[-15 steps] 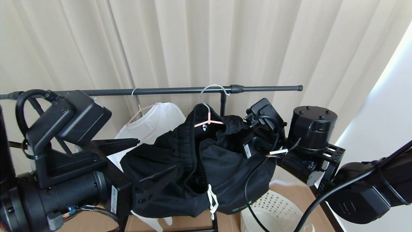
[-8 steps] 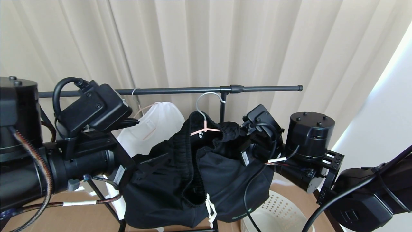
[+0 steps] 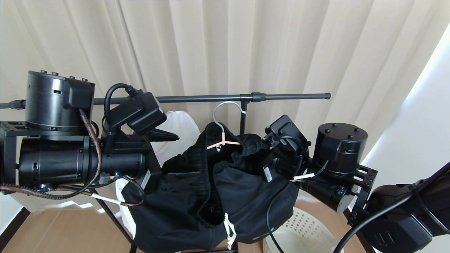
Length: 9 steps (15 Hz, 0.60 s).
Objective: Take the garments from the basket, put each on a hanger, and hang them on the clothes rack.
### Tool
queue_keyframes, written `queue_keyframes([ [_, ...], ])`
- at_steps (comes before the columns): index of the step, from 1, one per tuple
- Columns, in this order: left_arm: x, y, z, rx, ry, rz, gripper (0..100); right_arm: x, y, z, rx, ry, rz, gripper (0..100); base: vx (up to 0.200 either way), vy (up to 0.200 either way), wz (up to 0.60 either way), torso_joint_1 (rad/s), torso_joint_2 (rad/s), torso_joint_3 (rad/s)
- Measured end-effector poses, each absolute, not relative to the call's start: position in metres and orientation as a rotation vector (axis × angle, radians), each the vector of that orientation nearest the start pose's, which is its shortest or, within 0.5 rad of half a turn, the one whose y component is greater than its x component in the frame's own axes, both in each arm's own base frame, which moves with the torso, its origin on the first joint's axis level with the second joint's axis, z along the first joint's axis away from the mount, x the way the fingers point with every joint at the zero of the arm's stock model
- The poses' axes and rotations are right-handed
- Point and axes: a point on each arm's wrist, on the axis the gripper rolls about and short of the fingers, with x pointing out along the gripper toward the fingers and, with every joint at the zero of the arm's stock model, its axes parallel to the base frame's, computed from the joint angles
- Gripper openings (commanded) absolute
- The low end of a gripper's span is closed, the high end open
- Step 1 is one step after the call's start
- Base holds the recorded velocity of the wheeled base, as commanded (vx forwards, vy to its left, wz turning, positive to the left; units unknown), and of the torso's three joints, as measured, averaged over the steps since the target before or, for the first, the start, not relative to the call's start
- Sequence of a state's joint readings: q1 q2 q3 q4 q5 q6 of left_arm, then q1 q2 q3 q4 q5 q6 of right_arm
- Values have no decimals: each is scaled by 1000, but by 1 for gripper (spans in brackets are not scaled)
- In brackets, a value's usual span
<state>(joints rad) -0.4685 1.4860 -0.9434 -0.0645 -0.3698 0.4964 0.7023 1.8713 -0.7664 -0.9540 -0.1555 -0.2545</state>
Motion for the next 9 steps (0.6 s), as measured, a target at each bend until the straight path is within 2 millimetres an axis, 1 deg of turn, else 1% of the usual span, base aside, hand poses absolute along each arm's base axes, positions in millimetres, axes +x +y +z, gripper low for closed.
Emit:
queue_keyframes([
  [4,243,-125,228,452,293,-980,100,257,214,147,-310,72,592,0,0,0,0,0,0,0],
  [6,251,-128,222,455,311,-993,100,256,214,148,-309,70,595,0,0,0,0,0,0,0],
  [9,256,-133,212,460,342,-1010,100,254,215,150,-305,63,601,0,0,0,0,0,0,0],
])
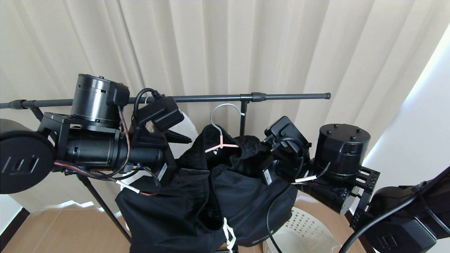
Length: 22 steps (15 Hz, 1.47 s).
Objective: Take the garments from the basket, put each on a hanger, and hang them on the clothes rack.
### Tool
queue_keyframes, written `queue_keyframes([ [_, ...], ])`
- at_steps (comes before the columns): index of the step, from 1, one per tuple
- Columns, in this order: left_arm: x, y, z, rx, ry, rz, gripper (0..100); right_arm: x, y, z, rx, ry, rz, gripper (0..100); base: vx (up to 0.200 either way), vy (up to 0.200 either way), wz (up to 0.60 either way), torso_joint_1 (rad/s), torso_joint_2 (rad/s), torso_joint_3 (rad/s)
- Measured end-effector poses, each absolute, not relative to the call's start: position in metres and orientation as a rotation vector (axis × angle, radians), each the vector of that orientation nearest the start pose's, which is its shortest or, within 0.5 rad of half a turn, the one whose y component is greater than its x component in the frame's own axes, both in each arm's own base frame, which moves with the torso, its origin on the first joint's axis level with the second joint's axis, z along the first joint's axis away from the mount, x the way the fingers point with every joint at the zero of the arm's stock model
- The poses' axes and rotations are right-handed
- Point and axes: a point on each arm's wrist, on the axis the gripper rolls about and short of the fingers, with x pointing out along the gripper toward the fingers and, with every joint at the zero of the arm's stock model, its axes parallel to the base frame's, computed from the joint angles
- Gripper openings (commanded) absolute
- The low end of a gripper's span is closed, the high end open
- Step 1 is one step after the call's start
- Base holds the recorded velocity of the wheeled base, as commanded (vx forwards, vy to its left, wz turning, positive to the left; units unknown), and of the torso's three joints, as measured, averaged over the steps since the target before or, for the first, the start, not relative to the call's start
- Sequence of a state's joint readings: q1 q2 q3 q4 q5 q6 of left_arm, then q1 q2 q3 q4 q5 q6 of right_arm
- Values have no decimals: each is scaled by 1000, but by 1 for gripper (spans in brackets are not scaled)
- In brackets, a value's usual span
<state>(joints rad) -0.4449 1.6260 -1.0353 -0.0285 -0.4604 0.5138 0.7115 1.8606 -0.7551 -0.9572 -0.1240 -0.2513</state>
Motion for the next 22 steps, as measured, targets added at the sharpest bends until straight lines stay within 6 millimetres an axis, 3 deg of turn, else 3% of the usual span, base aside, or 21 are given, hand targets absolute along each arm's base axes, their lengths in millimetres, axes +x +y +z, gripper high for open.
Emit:
queue_keyframes([
  [7,258,-134,198,451,392,-1013,100,252,215,156,-287,18,599,0,0,0,0,0,0,0],
  [8,258,-134,198,451,393,-1013,0,252,215,156,-287,17,599,0,0,0,0,0,0,0],
  [20,242,-126,198,452,366,-1005,0,253,215,154,-292,21,598,0,0,0,0,0,0,0],
  [21,241,-126,198,452,356,-1001,0,253,215,154,-292,21,598,100,0,0,0,0,0,0],
  [22,241,-125,198,452,347,-998,0,253,215,154,-291,21,596,100,0,0,0,0,0,0],
])
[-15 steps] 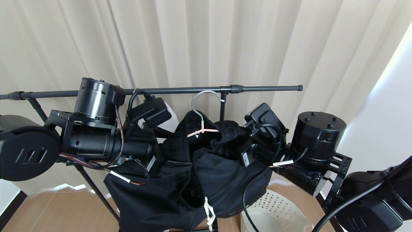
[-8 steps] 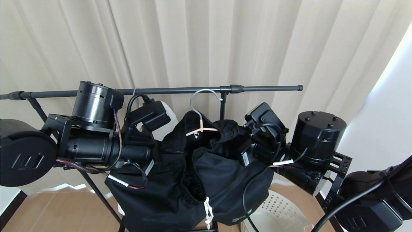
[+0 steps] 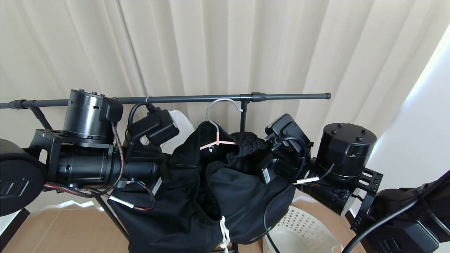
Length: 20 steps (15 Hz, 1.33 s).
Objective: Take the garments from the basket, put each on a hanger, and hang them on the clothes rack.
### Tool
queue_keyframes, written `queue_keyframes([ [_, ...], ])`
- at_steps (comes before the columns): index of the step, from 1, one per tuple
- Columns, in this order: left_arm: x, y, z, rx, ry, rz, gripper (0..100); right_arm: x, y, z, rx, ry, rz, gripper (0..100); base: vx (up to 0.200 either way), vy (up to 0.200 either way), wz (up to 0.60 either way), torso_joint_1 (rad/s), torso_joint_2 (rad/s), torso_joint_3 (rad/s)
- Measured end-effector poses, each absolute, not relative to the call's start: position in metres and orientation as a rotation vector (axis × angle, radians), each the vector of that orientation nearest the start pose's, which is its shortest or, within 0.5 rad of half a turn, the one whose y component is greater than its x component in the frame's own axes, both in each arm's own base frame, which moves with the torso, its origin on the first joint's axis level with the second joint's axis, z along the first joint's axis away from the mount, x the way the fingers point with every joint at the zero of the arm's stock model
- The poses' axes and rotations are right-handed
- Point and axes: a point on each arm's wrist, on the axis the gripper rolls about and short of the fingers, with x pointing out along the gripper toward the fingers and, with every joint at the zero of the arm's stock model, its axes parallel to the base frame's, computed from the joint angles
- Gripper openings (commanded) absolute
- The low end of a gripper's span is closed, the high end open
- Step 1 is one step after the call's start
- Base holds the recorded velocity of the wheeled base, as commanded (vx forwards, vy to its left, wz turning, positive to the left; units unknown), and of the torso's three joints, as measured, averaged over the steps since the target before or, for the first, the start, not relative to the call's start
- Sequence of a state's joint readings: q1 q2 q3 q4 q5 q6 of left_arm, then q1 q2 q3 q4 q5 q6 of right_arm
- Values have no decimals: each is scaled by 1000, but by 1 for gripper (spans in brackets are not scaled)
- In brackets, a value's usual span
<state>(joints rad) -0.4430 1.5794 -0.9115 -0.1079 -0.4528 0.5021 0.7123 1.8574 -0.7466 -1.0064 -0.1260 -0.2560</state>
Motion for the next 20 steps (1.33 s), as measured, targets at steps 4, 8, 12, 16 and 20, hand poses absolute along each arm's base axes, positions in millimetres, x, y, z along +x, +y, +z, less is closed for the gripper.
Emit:
queue_keyframes([
  [4,241,-124,198,453,299,-982,0,249,212,154,-291,24,617,100,0,0,0,0,0,0],
  [8,235,-117,200,432,287,-960,0,245,195,159,-286,14,707,100,0,0,0,0,0,0],
  [12,222,-103,203,420,280,-928,0,241,175,165,-268,-3,819,100,0,0,0,0,0,0],
  [16,210,-93,209,379,272,-894,0,240,167,163,-265,6,851,100,0,0,0,0,0,0],
  [20,203,-90,214,361,263,-881,0,247,171,145,-277,60,851,100,0,0,0,0,0,0],
])
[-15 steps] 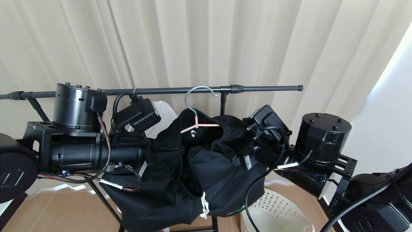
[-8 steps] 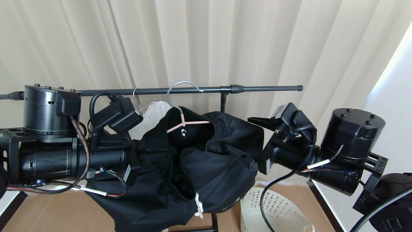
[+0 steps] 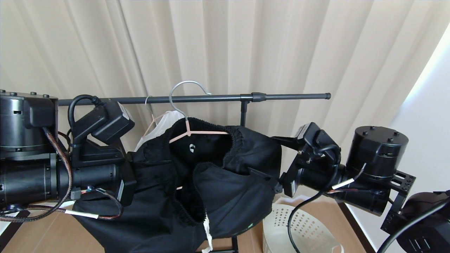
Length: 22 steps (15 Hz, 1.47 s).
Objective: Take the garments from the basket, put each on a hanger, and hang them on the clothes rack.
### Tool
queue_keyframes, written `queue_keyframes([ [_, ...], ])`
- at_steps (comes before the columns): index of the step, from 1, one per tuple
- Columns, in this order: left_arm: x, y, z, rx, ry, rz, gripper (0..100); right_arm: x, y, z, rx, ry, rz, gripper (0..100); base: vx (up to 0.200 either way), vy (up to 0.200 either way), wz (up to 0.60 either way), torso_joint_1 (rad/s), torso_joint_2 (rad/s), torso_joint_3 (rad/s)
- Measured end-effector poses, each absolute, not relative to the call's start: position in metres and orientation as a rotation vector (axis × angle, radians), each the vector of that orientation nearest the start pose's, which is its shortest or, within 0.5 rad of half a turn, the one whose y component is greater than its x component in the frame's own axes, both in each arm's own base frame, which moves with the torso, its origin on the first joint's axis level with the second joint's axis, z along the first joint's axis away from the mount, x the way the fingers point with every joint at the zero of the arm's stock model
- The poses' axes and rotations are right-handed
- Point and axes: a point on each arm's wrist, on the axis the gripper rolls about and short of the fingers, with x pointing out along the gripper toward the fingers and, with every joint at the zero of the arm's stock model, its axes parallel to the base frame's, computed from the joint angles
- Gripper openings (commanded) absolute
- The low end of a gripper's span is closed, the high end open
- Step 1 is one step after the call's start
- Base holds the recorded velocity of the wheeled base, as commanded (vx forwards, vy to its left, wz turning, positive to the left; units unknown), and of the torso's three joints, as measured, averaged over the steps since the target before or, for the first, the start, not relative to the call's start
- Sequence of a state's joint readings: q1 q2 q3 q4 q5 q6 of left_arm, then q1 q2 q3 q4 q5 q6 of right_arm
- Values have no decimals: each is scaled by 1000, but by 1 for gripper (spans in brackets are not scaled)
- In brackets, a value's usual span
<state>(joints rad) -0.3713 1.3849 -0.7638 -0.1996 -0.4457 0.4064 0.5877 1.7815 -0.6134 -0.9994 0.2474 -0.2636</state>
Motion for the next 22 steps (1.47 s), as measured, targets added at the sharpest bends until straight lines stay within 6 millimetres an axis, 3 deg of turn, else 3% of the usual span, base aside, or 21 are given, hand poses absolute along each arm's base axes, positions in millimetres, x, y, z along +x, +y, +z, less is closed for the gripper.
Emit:
queue_keyframes([
  [3,202,-89,215,361,257,-879,0,251,174,139,-282,79,848,100,0,0,0,0,0,0],
  [8,206,-79,212,340,278,-832,0,254,162,147,-275,60,816,100,0,0,0,0,0,0],
  [14,208,-76,213,294,274,-802,0,252,161,148,-288,48,830,100,0,0,0,0,0,0],
  [22,188,-70,212,300,250,-812,0,277,145,133,-272,90,864,100,0,0,0,0,0,0],
])
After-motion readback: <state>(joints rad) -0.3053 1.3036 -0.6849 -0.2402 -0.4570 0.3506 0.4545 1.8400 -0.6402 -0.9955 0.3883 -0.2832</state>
